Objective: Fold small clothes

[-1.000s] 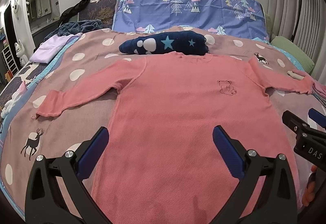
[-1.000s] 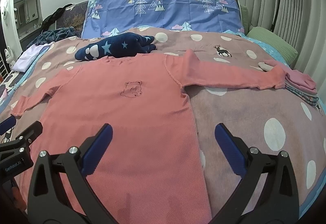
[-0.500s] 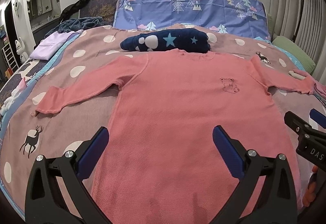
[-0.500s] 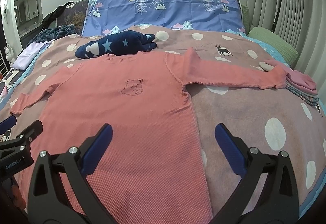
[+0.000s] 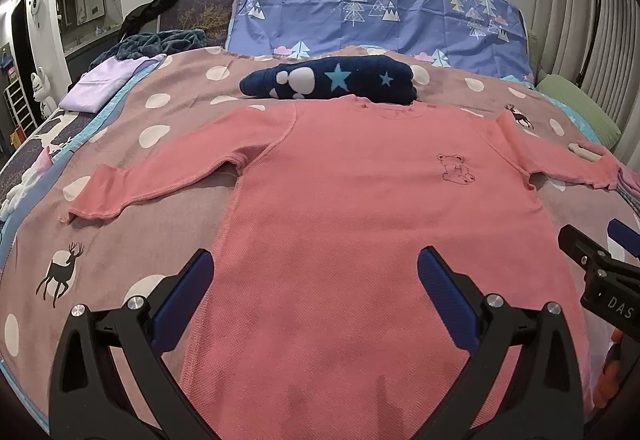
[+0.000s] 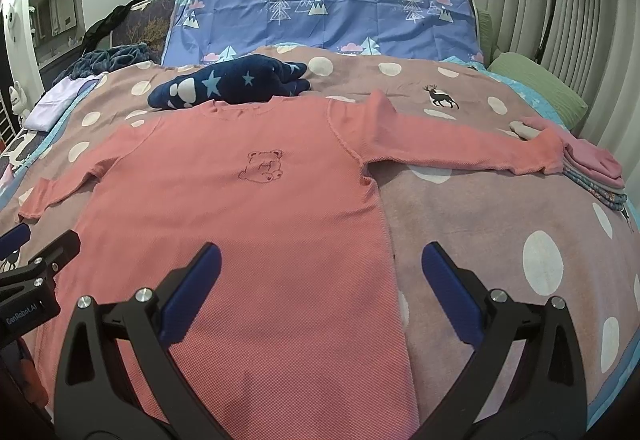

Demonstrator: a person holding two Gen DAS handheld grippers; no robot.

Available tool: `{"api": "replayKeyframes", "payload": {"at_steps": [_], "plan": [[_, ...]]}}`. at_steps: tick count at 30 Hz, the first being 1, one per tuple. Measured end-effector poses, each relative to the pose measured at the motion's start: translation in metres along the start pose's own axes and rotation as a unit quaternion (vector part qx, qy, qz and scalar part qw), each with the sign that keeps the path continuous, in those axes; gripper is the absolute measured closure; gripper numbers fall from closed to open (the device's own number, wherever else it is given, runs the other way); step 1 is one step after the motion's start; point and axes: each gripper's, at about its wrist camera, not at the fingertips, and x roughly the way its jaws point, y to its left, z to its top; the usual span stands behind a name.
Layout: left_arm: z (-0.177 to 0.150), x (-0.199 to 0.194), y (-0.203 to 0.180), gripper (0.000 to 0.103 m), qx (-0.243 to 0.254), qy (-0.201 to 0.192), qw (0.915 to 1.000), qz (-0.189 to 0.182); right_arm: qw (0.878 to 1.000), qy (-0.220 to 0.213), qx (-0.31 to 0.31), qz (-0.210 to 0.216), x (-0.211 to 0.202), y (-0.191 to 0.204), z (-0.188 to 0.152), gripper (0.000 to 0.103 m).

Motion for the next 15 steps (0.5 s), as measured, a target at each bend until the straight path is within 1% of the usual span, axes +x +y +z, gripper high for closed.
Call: {"api": "replayKeyframes", "payload": {"at_steps": [5,7,8,10,12,13,14,15], "plan": [[0.001,0.002,0.006,0.001,-0.006,0.0,0.9999,-0.013,1.0,0.003,-0.009,0.001,0.002,0.004,0.001,0.002],[0.002,0.006,0.017,0.001,-0.02,-0.003,0.9995,-0.025,1.0,0.005,-0.012,0.001,0.004,0.006,0.001,0.002],[0.003,0.009,0.024,0.001,-0.03,-0.001,0.9993,-0.02,1.0,0.006,-0.014,0.001,0.005,0.006,0.002,0.002],[0.004,0.017,0.047,0.001,-0.062,0.004,0.9981,-0.005,1.0,0.008,-0.016,-0.001,0.007,0.006,0.002,0.002],[0.004,0.024,0.083,0.001,-0.109,0.011,0.994,0.002,1.0,0.012,-0.016,-0.002,0.01,0.006,0.002,0.002],[0.003,0.029,0.109,0.001,-0.144,0.016,0.9895,0.006,1.0,0.015,-0.014,-0.003,0.012,0.005,0.002,0.002],[0.002,0.033,0.128,0.003,-0.168,0.017,0.9856,0.009,1.0,0.018,-0.012,-0.003,0.013,0.005,0.001,0.002],[-0.001,0.037,0.148,0.008,-0.192,0.02,0.981,0.015,1.0,0.022,-0.01,-0.003,0.016,0.004,0.001,0.002]]}}
